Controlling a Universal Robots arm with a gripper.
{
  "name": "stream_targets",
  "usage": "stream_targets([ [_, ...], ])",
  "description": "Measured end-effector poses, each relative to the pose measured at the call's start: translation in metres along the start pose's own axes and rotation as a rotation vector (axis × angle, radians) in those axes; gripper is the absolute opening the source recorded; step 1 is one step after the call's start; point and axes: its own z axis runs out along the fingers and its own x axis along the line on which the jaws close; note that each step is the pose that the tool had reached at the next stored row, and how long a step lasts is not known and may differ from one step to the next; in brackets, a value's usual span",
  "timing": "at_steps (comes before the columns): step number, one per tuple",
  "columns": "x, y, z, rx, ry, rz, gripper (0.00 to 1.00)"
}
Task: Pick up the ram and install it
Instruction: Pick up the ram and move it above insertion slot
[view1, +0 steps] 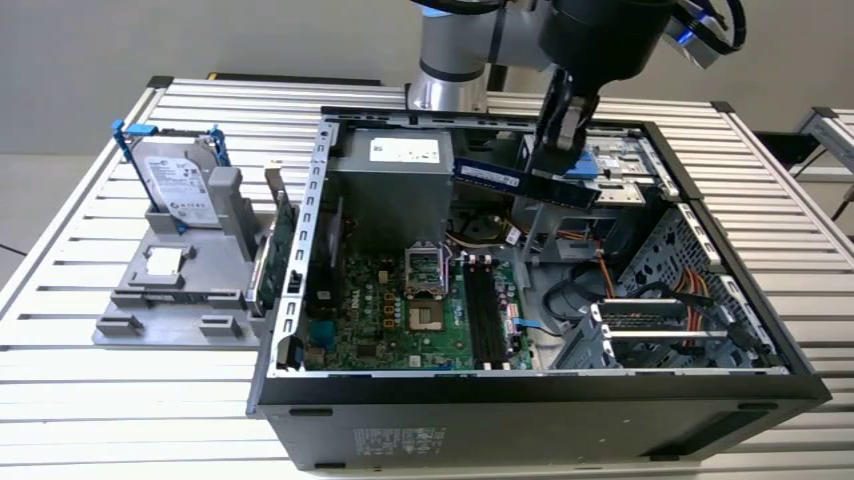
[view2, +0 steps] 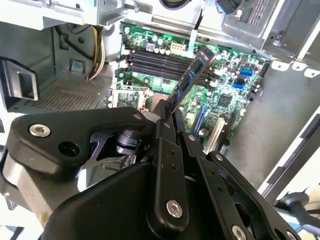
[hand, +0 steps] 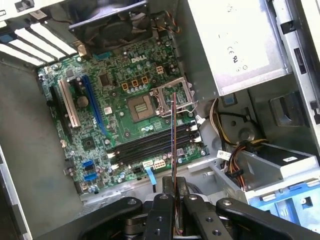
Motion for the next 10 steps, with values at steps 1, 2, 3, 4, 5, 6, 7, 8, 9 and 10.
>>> stream_targets([
  [1, 0.0, 0.0, 0.0, -0.0001, -0.0003, 0.009, 0.0],
  [2, 0.0, 0.0, 0.0, -0.0002, -0.0008, 0.018, 0.0],
  [3, 0.0, 0.0, 0.0, -0.0002, -0.001, 0.026, 0.0],
  [4, 0.0, 0.0, 0.0, -0.0003, -0.0015, 0.035, 0.0],
  [5, 0.0, 0.0, 0.0, -0.0004, -0.0019, 0.044, 0.0],
  [6, 0.0, 0.0, 0.0, -0.0005, -0.0022, 0.052, 0.0],
  [7, 0.0, 0.0, 0.0, -0.0006, -0.0026, 0.06, 0.0],
  [8, 0.0, 0.0, 0.0, -0.0006, -0.003, 0.069, 0.0],
  [9, 0.0, 0.0, 0.0, -0.0007, -0.0033, 0.077, 0.0],
  [10, 0.0, 0.0, 0.0, -0.0008, -0.0038, 0.086, 0.0],
])
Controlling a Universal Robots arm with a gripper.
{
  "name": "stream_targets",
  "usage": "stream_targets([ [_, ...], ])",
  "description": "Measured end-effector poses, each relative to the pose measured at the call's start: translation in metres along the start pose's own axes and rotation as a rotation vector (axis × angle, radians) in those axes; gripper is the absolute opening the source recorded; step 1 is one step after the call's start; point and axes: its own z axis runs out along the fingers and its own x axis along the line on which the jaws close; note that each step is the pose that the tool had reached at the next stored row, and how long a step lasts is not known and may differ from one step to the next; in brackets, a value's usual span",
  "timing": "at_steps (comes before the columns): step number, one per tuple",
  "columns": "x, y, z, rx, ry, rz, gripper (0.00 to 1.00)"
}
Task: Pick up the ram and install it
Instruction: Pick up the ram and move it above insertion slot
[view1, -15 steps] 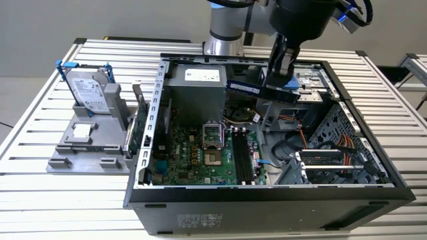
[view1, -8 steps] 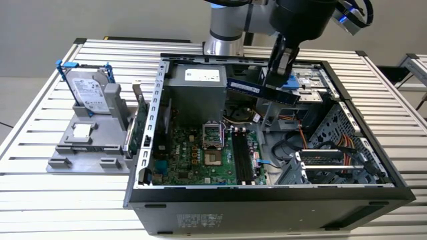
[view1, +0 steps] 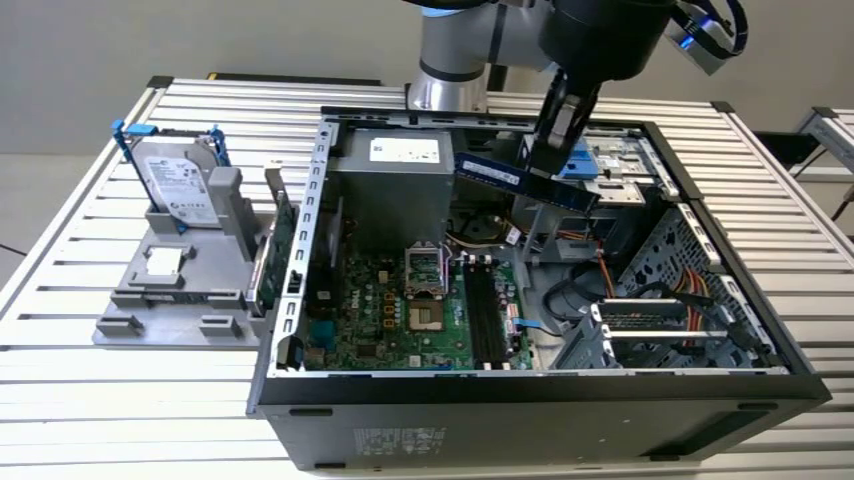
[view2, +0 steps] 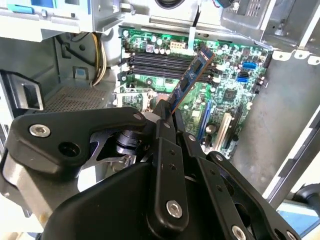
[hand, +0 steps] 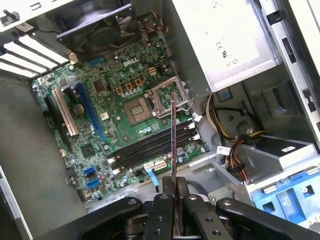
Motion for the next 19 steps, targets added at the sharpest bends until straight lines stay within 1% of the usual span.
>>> stream_targets([
  [19, 0.0, 0.0, 0.0, -0.0014, -0.0066, 0.154, 0.0],
])
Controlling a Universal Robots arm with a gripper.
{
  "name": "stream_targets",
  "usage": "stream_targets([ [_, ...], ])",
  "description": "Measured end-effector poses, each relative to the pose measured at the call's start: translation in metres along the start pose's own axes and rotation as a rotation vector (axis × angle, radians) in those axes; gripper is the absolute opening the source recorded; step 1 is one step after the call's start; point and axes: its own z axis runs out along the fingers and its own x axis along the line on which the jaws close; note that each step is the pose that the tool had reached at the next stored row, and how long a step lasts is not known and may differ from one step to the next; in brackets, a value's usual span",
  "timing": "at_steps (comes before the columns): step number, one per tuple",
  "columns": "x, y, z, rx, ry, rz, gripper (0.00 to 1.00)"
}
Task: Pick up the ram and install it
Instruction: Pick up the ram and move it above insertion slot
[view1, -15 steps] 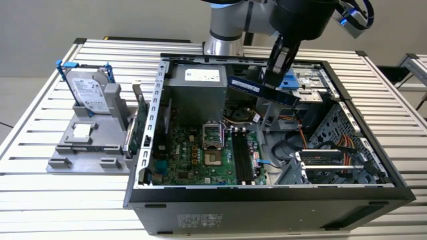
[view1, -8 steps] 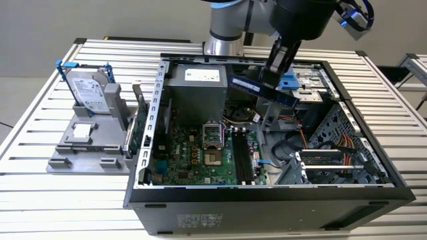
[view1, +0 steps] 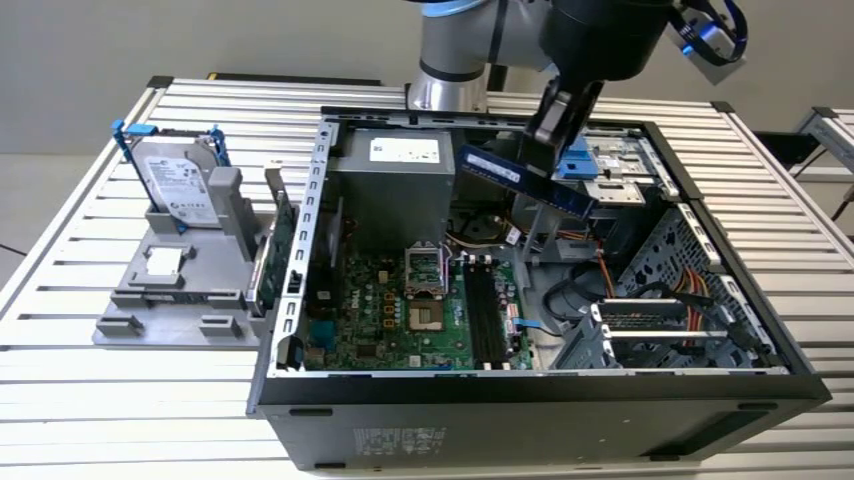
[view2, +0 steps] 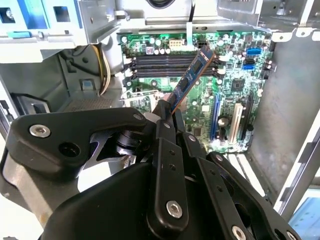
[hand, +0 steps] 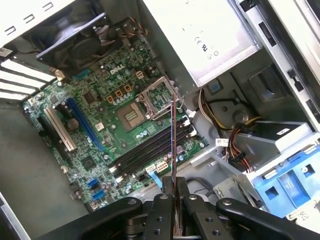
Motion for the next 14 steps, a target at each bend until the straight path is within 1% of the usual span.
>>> stream_targets([
  [14, 0.0, 0.0, 0.0, -0.001, -0.0048, 0.111, 0.0],
])
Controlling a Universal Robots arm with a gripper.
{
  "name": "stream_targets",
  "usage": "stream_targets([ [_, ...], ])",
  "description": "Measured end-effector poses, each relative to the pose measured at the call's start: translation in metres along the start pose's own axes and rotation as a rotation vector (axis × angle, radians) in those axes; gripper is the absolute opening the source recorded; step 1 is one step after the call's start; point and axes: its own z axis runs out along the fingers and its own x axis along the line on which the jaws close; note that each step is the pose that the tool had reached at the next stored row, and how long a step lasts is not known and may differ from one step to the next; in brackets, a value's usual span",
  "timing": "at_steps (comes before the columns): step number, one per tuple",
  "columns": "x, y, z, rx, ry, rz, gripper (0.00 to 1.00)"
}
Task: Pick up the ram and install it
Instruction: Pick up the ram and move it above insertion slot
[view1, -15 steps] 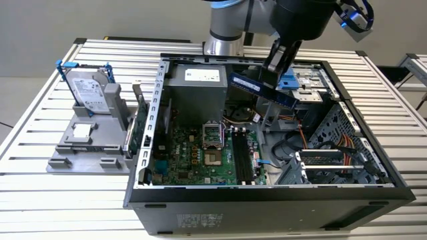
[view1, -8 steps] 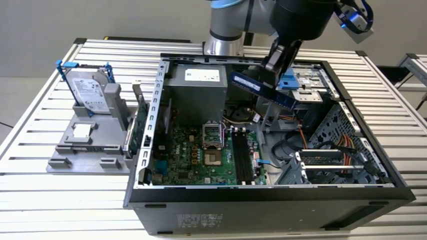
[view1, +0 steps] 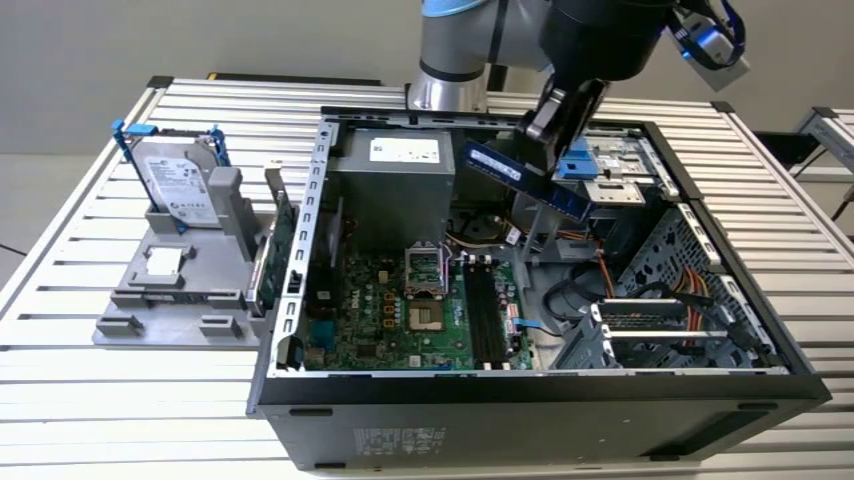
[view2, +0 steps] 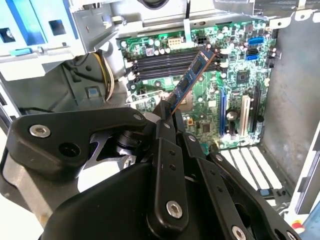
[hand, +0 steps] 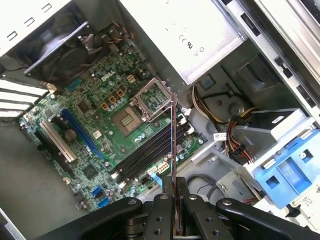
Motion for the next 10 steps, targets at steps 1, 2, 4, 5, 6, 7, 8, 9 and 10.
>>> stream_targets([
  [1, 0.0, 0.0, 0.0, 0.0, -0.0004, 0.008, 0.0],
  [2, 0.0, 0.0, 0.0, -0.0002, -0.0008, 0.016, 0.0],
  [4, 0.0, 0.0, 0.0, -0.0004, -0.0017, 0.04, 0.0],
  [5, 0.0, 0.0, 0.0, -0.0004, -0.0021, 0.048, 0.0],
  [6, 0.0, 0.0, 0.0, -0.0005, -0.0024, 0.055, 0.0],
  [7, 0.0, 0.0, 0.0, -0.0006, -0.0028, 0.063, 0.0],
  [8, 0.0, 0.0, 0.0, -0.0006, -0.0031, 0.071, 0.0],
  [9, 0.0, 0.0, 0.0, -0.0007, -0.0035, 0.079, 0.0],
  [10, 0.0, 0.0, 0.0, -0.0008, -0.0038, 0.086, 0.0],
])
